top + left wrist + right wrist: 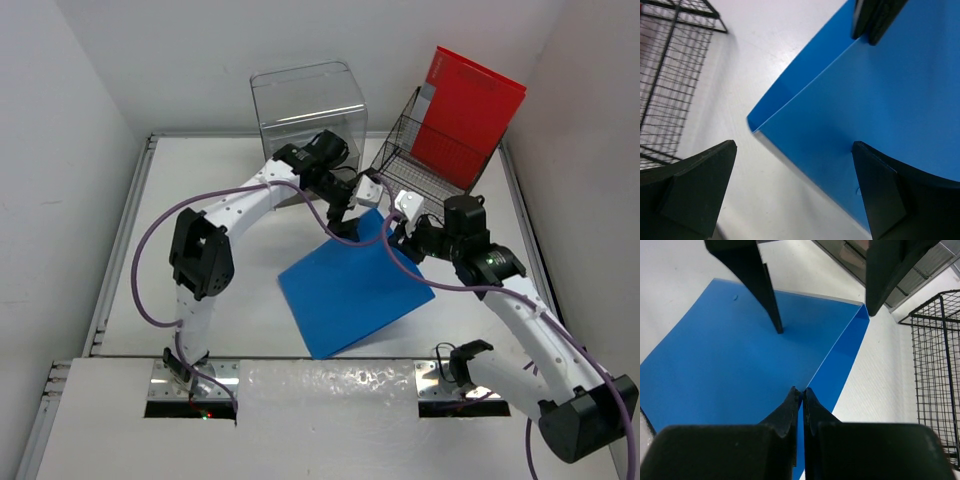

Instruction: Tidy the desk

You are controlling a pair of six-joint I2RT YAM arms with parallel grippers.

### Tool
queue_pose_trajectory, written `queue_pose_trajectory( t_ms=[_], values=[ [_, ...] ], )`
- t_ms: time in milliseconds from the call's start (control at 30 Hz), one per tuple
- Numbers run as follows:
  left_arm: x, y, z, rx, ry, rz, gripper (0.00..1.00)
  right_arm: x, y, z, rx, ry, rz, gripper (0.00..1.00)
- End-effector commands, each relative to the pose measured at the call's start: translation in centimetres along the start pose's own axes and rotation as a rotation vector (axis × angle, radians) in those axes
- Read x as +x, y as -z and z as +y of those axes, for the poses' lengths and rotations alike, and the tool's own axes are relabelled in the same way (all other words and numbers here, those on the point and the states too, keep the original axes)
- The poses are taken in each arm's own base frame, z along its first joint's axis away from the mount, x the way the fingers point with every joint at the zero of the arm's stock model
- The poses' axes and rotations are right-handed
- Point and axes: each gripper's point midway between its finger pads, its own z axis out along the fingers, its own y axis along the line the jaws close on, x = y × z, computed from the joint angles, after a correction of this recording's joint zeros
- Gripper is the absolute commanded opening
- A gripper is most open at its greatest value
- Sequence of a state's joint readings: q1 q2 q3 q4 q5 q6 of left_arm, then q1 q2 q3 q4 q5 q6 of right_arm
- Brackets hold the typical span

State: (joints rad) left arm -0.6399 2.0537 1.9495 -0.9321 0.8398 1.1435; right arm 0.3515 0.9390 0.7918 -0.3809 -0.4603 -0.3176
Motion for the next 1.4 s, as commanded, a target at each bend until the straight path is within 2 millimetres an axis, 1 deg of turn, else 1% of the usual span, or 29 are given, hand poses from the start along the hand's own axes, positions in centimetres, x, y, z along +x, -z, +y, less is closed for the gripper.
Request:
queue_pose_trajectory(
  t_ms=[0, 33, 67, 133, 167, 200, 233, 300, 367, 400, 433, 467, 500, 533, 567, 700, 733, 767, 833, 867, 933, 967, 1033, 1067, 1133, 1200, 1233, 1300, 1367],
  values=[
    [-0.1, -0.5, -1.5, 0.084, 0.036, -0.043, 1.00, -1.4, -0.8, 0.9, -0.053, 0.039, -0.062, 0.00],
    [-0.2, -0.8, -1.9, 0.105, 0.042, -0.053, 1.00, -1.1, -1.1, 1.0, -0.061, 0.033, -0.052, 0.00],
    [0.3, -1.3, -2.2, 0.124, 0.060, -0.055, 0.93, -1.1, -1.2, 1.1, -0.066, 0.032, -0.049, 0.00],
    [0.8, -1.6, -3.2, 0.184, 0.068, -0.061, 0.69, -0.9, -1.4, 1.2, -0.073, 0.028, -0.042, 0.00],
    [0.9, -1.8, -3.7, 0.206, 0.070, -0.062, 0.30, -0.8, -1.5, 1.3, -0.078, 0.028, -0.040, 0.00],
    [1.1, -1.6, -4.3, 0.231, 0.084, -0.059, 0.18, -0.6, -1.6, 1.3, -0.077, 0.026, -0.037, 0.00],
    [1.0, -1.6, -4.6, 0.245, 0.091, -0.065, 0.00, -0.5, -1.6, 1.3, -0.075, 0.026, -0.036, 0.00],
    [0.9, -1.4, -5.3, 0.257, 0.108, -0.066, 0.00, -0.3, -1.6, 1.3, -0.074, 0.022, -0.031, 0.00],
    [0.2, -0.6, -5.4, 0.242, 0.095, -0.073, 0.00, -0.4, -1.5, 1.2, -0.067, 0.015, -0.029, 0.00],
    [0.3, -0.5, -5.4, 0.231, 0.110, -0.077, 0.00, -0.5, -1.3, 0.6, -0.031, 0.012, -0.022, 0.01],
    [-0.7, 0.3, -5.3, 0.206, 0.087, -0.086, 0.00, -0.8, -1.0, 0.2, -0.001, -0.013, -0.022, 0.12],
    [-0.7, 0.4, -5.6, 0.201, 0.082, -0.090, 0.00, -0.8, -0.7, -0.4, 0.037, -0.019, -0.014, 0.26],
    [-1.8, 1.4, -5.8, 0.180, 0.054, -0.102, 0.00, -0.9, -0.2, -1.7, 0.114, -0.026, 0.004, 0.61],
    [-2.1, 1.6, -5.9, 0.168, 0.040, -0.105, 0.00, -1.0, 0.1, -2.1, 0.143, -0.043, 0.005, 0.74],
    [-2.6, 1.8, -5.5, 0.138, 0.059, -0.113, 0.00, -1.2, 0.5, -2.5, 0.165, -0.049, 0.001, 0.99],
    [-5.5, 4.2, -3.0, -0.021, 0.114, -0.102, 0.00, -3.1, 1.6, -4.1, 0.229, -0.135, -0.022, 0.99],
    [-6.6, 4.9, -2.4, -0.060, 0.143, -0.113, 0.00, -2.9, 2.0, -4.6, 0.239, -0.172, -0.008, 0.99],
    [-7.1, 5.5, -1.9, -0.092, 0.154, -0.114, 0.00, -3.0, 2.1, -4.9, 0.236, -0.190, -0.003, 0.99],
    [-8.6, 7.1, -0.5, -0.201, 0.161, -0.117, 0.00, -4.7, 3.1, -5.0, 0.181, -0.227, -0.061, 0.99],
    [-9.2, 8.1, -0.2, -0.252, 0.188, -0.109, 0.00, -5.4, 4.0, -5.4, 0.170, -0.231, -0.102, 0.99],
    [-9.7, 9.1, -0.4, -0.269, 0.154, -0.096, 0.00, -7.2, 4.5, -4.2, 0.077, -0.175, -0.173, 0.99],
    [-10.3, 9.8, -0.8, -0.277, 0.129, -0.097, 0.00, -8.0, 4.9, -4.1, 0.069, -0.140, -0.192, 0.99],
    [-10.8, 10.3, -1.1, -0.283, 0.122, -0.103, 0.00, -8.2, 4.9, -3.0, -0.003, -0.101, -0.183, 0.99],
    [-11.2, 10.6, -1.2, -0.286, 0.120, -0.108, 0.00, -9.0, 5.2, -3.0, -0.012, -0.090, -0.192, 0.99],
    [-11.9, 11.3, -1.2, -0.304, 0.128, -0.119, 0.00, -9.1, 5.2, -3.3, -0.002, -0.112, -0.189, 0.99],
    [-12.5, 12.4, -0.7, -0.361, 0.138, -0.116, 0.00, -9.2, 5.8, -4.9, 0.099, -0.157, -0.189, 0.99],
    [-13.2, 13.4, 0.0, -0.419, 0.151, -0.120, 0.00, -9.3, 6.3, -5.7, 0.143, -0.174, -0.185, 0.99],
    [-14.1, 14.5, 0.7, -0.479, 0.161, -0.129, 0.00, -8.9, 6.8, -6.6, 0.171, -0.219, -0.174, 0.99],
    [-15.5, 16.0, 1.2, -0.536, 0.165, -0.154, 0.00, -8.6, 7.0, -6.7, 0.176, -0.258, -0.178, 0.99]
  ],
)
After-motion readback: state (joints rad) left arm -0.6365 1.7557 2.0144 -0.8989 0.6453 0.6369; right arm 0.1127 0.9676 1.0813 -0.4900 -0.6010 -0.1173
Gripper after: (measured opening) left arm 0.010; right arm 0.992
